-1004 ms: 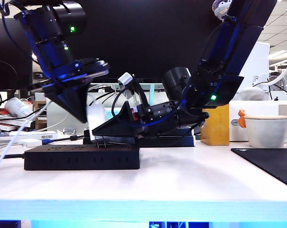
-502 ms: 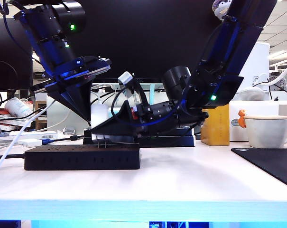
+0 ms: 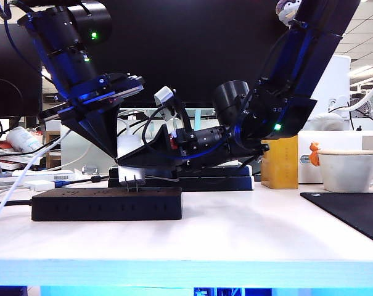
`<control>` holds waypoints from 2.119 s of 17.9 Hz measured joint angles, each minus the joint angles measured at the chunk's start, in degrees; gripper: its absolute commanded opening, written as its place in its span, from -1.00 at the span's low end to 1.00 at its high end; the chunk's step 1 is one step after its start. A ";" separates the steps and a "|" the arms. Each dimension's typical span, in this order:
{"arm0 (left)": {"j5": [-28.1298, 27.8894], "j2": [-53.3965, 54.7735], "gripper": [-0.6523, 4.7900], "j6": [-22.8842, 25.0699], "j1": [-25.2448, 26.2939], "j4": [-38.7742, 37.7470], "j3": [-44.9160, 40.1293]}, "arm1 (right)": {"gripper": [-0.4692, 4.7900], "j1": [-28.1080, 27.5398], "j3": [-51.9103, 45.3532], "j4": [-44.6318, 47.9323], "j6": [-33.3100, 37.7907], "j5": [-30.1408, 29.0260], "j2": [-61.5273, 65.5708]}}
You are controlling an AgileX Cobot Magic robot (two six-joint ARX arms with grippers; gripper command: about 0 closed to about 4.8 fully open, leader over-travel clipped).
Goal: Plug the white charger into the left socket.
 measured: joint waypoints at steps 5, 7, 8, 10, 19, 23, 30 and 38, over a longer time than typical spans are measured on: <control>0.00 0.00 -0.71 -0.02 0.00 -0.37 0.13 | -0.17 0.00 -0.04 0.11 -1.46 -0.15 0.00; 0.07 -0.33 -0.71 0.00 0.00 -1.01 0.15 | -0.17 0.00 -0.04 0.13 -3.21 -0.57 0.00; 0.15 -0.70 -0.71 -0.02 -0.02 -1.40 0.20 | -0.17 0.00 -0.04 0.13 -4.94 -1.14 0.00; 0.13 -1.09 -0.71 0.00 -0.02 -1.42 0.24 | -0.17 0.00 -0.04 0.13 -6.29 -1.40 0.00; 1.51 -3.72 -0.69 -1.46 0.04 -1.79 0.42 | -0.17 0.00 -0.07 0.13 -10.25 -1.14 0.00; 2.10 -3.72 -0.69 -1.51 0.22 -1.53 0.42 | -0.17 0.00 -0.07 0.28 -10.32 0.90 -0.04; 3.17 -3.72 -0.69 -1.51 0.07 -0.02 0.42 | -0.17 0.00 -1.14 1.95 -12.24 5.49 -0.02; 3.15 -3.72 -0.69 -1.51 0.04 0.42 0.42 | -0.19 0.02 -1.53 3.30 -6.82 1.38 -0.81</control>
